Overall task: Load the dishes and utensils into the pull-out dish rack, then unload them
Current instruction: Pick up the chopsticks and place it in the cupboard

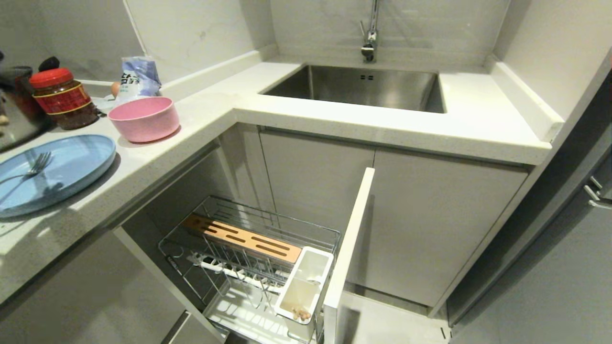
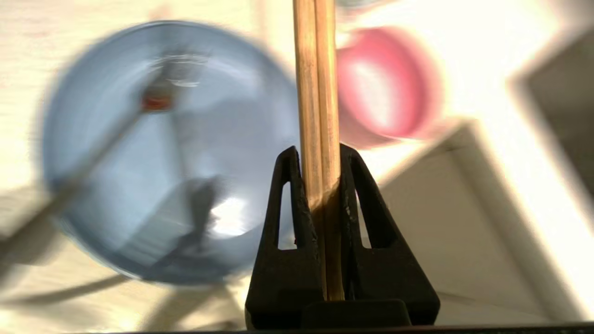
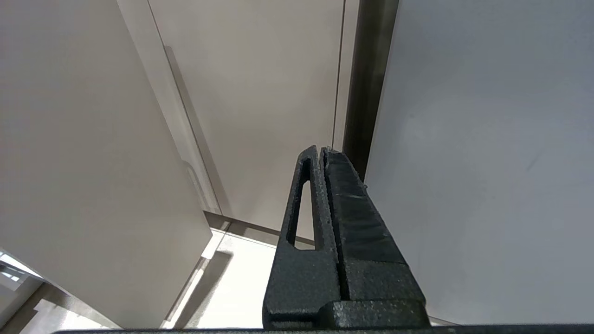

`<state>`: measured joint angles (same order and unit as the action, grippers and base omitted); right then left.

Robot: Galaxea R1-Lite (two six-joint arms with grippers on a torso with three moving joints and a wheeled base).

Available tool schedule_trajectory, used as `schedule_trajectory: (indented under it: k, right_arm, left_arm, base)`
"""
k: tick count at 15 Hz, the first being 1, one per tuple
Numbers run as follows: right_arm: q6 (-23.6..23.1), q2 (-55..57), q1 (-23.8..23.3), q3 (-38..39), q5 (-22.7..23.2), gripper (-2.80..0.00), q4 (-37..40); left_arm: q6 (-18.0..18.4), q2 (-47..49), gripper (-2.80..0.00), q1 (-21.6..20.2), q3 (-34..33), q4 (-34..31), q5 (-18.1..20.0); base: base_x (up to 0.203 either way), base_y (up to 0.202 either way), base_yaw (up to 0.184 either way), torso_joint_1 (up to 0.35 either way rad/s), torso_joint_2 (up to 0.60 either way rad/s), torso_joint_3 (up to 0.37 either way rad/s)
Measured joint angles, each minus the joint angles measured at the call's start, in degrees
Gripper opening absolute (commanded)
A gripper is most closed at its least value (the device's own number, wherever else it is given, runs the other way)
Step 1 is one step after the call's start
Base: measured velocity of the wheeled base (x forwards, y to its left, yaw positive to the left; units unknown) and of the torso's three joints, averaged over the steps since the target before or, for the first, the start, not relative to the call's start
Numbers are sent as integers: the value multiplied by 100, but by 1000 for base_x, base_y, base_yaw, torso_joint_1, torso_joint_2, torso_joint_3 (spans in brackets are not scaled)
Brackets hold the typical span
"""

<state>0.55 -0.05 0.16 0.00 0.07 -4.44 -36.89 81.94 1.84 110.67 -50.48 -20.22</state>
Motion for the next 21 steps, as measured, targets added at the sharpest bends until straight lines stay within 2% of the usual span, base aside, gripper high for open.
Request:
schedule_trajectory:
  k: [2, 6, 7, 9, 11, 13, 16, 21]
  right_arm:
    - [-2, 0, 0, 0, 0, -280, 0]
    - [-2, 0, 0, 0, 0, -280, 0]
    - [-1, 0, 0, 0, 0, -280, 1]
    - [-2, 0, 0, 0, 0, -280, 0]
    - [-1, 0, 0, 0, 0, -280, 1]
    - [-2, 1, 0, 0, 0, -280, 0]
    - [-2, 0, 0, 0, 0, -280, 0]
    - [0, 0, 0, 0, 0, -280, 0]
  left_arm:
    - [-260, -280, -280, 678, -6, 26, 69]
    - [-666, -621, -280, 2697, -188, -447, 231]
    - [-785, -620, -280, 3154, -225, -716, 370]
    - [-940, -493, -280, 3704, -240, -1396, 907]
    - [-995, -279, -280, 3984, -213, -1972, 1544]
    - [-967, 10, -280, 4102, -188, -2447, 1804]
    - [-947, 524, -280, 4176, -190, -3069, 1849]
    - [-800, 1480, -280, 4245, -212, -3614, 1878]
  base:
    - [0, 0, 0, 1, 1, 17]
    - [0, 0, 0, 0, 0, 0]
    - [0, 0, 0, 0, 0, 0]
    - [0, 0, 0, 0, 0, 0]
    - [0, 0, 0, 0, 0, 0]
    - [0, 0, 0, 0, 0, 0]
    - [0, 0, 0, 0, 0, 0]
    - [0, 0, 0, 0, 0, 0]
